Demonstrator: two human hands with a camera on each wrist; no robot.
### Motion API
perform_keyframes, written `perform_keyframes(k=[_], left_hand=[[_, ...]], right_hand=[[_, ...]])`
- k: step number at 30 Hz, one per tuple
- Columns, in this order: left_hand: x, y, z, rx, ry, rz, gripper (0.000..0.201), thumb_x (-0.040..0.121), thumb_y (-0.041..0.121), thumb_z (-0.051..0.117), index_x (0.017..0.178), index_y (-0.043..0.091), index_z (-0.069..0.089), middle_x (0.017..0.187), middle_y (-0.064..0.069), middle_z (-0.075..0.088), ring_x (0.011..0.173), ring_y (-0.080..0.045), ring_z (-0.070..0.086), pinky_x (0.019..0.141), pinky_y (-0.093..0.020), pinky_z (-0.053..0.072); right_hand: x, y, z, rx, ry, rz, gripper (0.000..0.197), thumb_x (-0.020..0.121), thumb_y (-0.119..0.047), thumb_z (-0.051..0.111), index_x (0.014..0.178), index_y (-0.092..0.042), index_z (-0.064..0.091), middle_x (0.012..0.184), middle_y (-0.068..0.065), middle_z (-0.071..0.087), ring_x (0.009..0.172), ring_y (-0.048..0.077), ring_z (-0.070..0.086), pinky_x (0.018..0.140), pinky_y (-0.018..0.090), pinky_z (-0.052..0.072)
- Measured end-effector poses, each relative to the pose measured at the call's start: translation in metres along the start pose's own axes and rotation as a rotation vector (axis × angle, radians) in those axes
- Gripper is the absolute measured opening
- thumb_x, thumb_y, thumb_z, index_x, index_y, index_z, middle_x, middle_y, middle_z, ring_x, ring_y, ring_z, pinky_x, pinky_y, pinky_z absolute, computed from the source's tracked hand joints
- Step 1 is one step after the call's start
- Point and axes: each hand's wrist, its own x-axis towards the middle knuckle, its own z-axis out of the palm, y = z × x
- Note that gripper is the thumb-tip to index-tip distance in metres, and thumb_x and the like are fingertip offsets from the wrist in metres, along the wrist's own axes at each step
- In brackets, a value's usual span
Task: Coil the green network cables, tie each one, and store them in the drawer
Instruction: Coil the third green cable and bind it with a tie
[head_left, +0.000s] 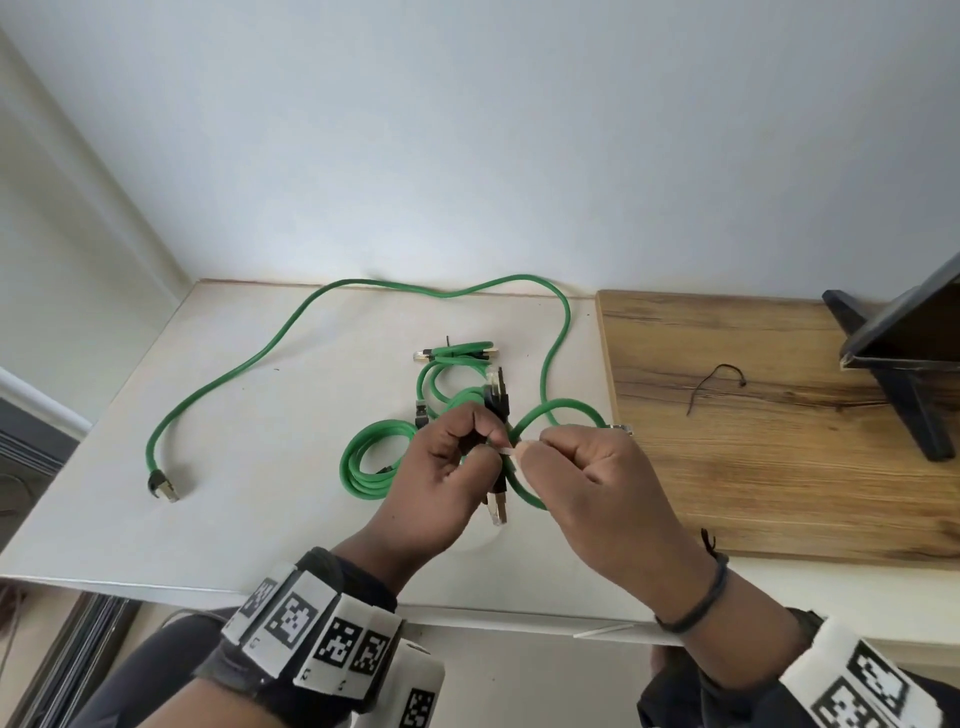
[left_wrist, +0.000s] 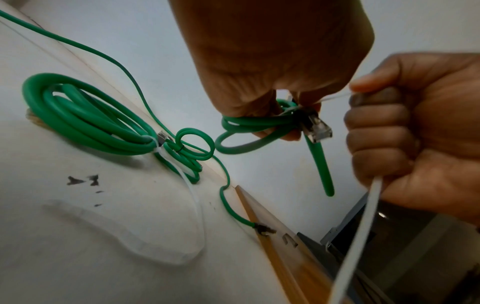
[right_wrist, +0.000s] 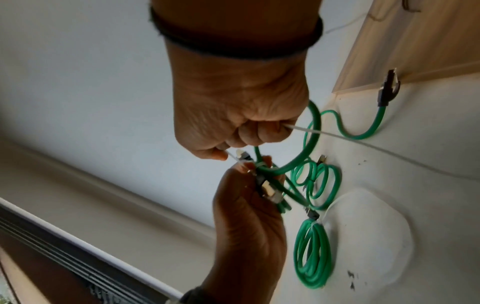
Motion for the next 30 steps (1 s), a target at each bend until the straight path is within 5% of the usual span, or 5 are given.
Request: perform_keyframes(k=[7, 12, 15, 19, 30], left_hand=[[0.012, 0.018, -0.009, -0.202, 0.161, -0.053, 0.027, 0.069, -0.001, 0.038, 0.063, 0.018, 0.056, 0.069, -0.008, 0.057, 0.062, -0.019, 0.048, 0.052, -0.022, 0.04], [0.018, 0.022, -0.019, -0.339, 0.245, -0.165, 0.017, 0.07, 0.005, 0.047, 0.06, 0.018, 0.054, 0.063, -0.012, 0.055, 0.071, -0.029, 0.042, 0.053, -0.028, 0.034], [0.019, 0.026, -0.021, -0.414, 0.263, -0.2, 0.017, 0.069, 0.006, 0.049, 0.059, 0.018, 0.054, 0.059, -0.008, 0.057, 0.066, -0.026, 0.048, 0.065, -0.033, 0.034], [0.021, 0.03, -0.022, -0.548, 0.286, -0.206, 0.016, 0.071, 0.007, 0.052, 0.059, 0.015, 0.049, 0.058, -0.004, 0.051, 0.056, -0.018, 0.051, 0.076, -0.036, 0.041], [0.019, 0.03, -0.016, -0.537, 0.28, -0.34, 0.036, 0.092, -0.005, 0.045, 0.069, 0.022, 0.049, 0.065, -0.001, 0.051, 0.048, -0.011, 0.046, 0.064, -0.033, 0.05]], right_hand=[[0.019, 0.016, -0.037, 0.011, -0.063, 0.096, 0.052, 0.075, -0.049, 0.062, 0.067, 0.001, 0.053, 0.046, -0.008, 0.03, 0.042, 0.006, 0.025, 0.041, 0.016, 0.024], [0.025, 0.03, -0.049, 0.057, 0.048, 0.151, 0.032, 0.081, -0.044, 0.059, 0.078, -0.015, 0.072, 0.044, -0.008, 0.034, 0.047, 0.014, 0.026, 0.051, 0.024, 0.028], [0.03, 0.041, -0.047, 0.06, 0.041, 0.202, 0.018, 0.089, -0.026, 0.06, 0.083, -0.016, 0.074, 0.051, -0.009, 0.047, 0.045, 0.002, 0.038, 0.051, 0.016, 0.032], [0.035, 0.057, -0.039, 0.04, 0.067, 0.256, 0.016, 0.087, -0.027, 0.065, 0.077, -0.018, 0.074, 0.069, -0.011, 0.067, 0.053, -0.006, 0.051, 0.058, 0.022, 0.042], [0.026, 0.069, -0.002, 0.013, -0.035, 0.365, 0.02, 0.09, -0.033, 0.061, 0.084, -0.018, 0.072, 0.068, 0.001, 0.059, 0.052, 0.009, 0.05, 0.048, 0.02, 0.042]])
